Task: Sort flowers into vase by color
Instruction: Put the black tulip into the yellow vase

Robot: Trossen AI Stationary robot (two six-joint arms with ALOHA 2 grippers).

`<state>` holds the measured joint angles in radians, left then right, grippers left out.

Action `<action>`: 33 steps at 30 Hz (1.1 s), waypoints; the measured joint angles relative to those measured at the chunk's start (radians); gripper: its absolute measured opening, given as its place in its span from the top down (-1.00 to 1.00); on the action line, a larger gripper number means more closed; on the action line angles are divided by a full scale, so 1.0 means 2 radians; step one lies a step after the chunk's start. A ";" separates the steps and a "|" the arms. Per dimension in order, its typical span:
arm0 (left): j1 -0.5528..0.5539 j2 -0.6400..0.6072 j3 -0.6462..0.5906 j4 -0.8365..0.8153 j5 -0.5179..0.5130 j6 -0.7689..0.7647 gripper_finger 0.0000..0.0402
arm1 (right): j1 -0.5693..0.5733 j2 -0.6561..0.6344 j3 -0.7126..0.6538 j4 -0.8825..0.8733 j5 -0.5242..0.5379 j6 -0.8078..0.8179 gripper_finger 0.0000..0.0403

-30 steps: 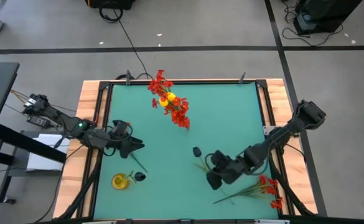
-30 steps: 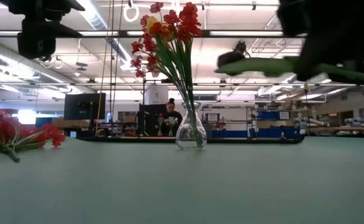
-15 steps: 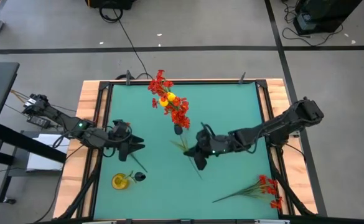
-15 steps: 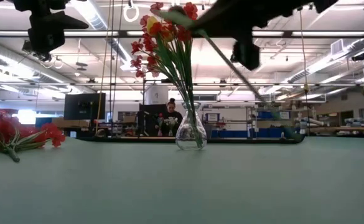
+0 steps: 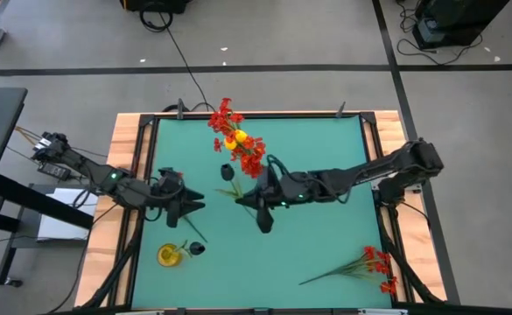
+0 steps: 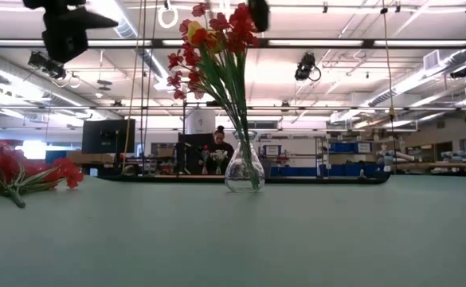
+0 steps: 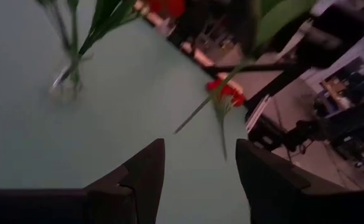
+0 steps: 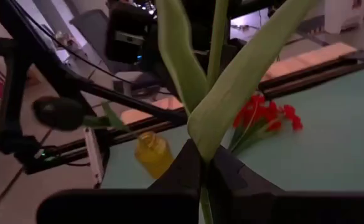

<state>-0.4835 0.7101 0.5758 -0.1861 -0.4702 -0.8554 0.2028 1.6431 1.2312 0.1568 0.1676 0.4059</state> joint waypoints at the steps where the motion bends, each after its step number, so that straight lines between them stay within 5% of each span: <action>1: 0.000 0.001 0.000 0.012 -0.004 0.006 -0.01 | -0.004 0.011 0.012 0.000 -0.002 -0.007 0.93; 12: 0.005 0.029 0.000 0.101 -0.048 0.121 -0.24 | -0.037 0.102 0.106 -0.002 -0.002 -0.027 0.93; 33: 0.063 0.069 0.000 0.238 -0.026 0.239 -0.28 | -0.051 0.107 0.125 0.014 -0.002 -0.087 0.92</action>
<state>-0.3570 0.8487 0.5766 0.2895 -0.5213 -0.3780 0.1008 1.8572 1.4807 0.1847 0.1628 0.2321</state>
